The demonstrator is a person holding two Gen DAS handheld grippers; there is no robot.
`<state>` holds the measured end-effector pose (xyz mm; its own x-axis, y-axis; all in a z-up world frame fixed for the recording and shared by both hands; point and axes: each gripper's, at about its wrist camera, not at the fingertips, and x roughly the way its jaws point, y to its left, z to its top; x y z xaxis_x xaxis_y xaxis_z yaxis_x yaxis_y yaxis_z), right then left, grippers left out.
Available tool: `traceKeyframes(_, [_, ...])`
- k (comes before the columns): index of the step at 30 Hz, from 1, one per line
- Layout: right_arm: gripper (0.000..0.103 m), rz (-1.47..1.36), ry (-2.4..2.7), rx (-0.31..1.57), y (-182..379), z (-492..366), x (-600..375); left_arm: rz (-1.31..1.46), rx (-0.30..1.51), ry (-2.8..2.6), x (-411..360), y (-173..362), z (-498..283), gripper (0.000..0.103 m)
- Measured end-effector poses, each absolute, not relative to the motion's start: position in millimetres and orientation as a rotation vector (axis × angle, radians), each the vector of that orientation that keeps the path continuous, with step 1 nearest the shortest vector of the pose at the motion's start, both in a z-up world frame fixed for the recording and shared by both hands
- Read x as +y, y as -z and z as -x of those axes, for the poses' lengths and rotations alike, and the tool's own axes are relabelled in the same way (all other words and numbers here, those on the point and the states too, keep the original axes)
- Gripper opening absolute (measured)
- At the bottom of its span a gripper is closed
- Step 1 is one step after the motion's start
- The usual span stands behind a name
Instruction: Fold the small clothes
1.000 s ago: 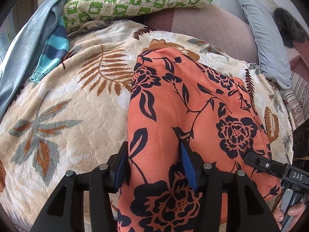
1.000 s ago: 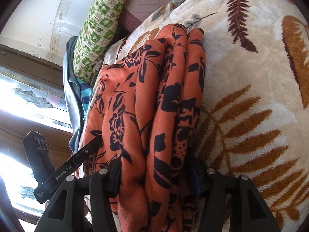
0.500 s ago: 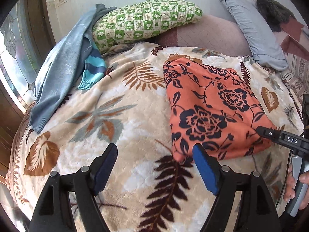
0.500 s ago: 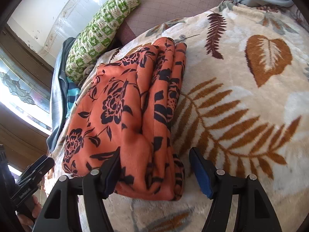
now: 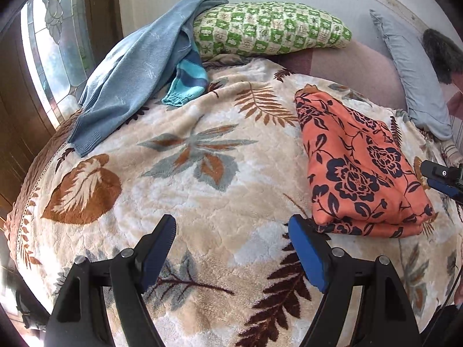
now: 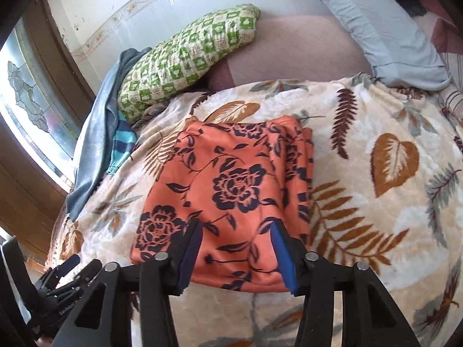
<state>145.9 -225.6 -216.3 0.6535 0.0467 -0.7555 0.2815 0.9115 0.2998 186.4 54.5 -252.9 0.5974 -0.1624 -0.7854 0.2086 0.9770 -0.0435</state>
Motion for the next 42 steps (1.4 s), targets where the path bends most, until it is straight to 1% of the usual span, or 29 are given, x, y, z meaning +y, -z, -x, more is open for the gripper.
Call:
traceKeyframes(3, [0.05,-0.43,0.136,0.901,234,-164,-211,-0.022,0.93,0.211,61,255,-191,0.08])
traceKeyframes(7, [0.049,-0.472,0.174,1.061,287,-177,-211,0.013,0.937,0.216,66,254,-195,0.08])
traceKeyframes(8, [0.049,-0.456,0.17,1.043,290,-175,-210,0.023,0.942,0.222,66,255,-196,0.08])
traceKeyframes(9, [0.049,-0.427,0.165,1.034,289,-174,-208,0.03,0.951,0.229,65,256,-198,0.08])
traceKeyframes(13, [0.051,-0.363,0.153,1.097,278,-185,-199,0.052,0.98,0.261,62,259,-204,0.08])
traceKeyframes(18, [0.051,-0.409,0.126,1.004,237,-216,-212,0.053,0.951,0.267,63,254,-208,0.08])
traceKeyframes(21, [0.051,-0.431,0.159,0.995,230,-254,-225,0.047,0.954,0.262,63,256,-215,0.08])
traceKeyframes(26, [0.051,-0.44,0.259,1.021,254,-316,-251,0.033,0.96,0.273,59,260,-221,0.08])
traceKeyframes(29, [0.052,-0.499,0.289,1.124,292,-337,-266,0.015,0.938,0.285,55,255,-221,0.08])
traceKeyframes(31, [0.054,-0.446,0.303,1.093,288,-340,-260,0.019,0.928,0.296,55,253,-220,0.08])
traceKeyframes(34, [0.054,-0.334,0.332,1.127,275,-349,-245,0.026,0.935,0.31,56,253,-219,0.08])
traceKeyframes(38, [0.054,-0.29,0.261,1.029,245,-357,-215,0.034,0.938,0.295,63,255,-221,0.08])
traceKeyframes(40, [0.054,-0.273,0.197,1.031,244,-367,-191,0.043,0.935,0.261,71,256,-223,0.08])
traceKeyframes(42, [0.054,-0.208,0.152,1.078,255,-378,-164,0.057,0.934,0.224,81,257,-227,0.08])
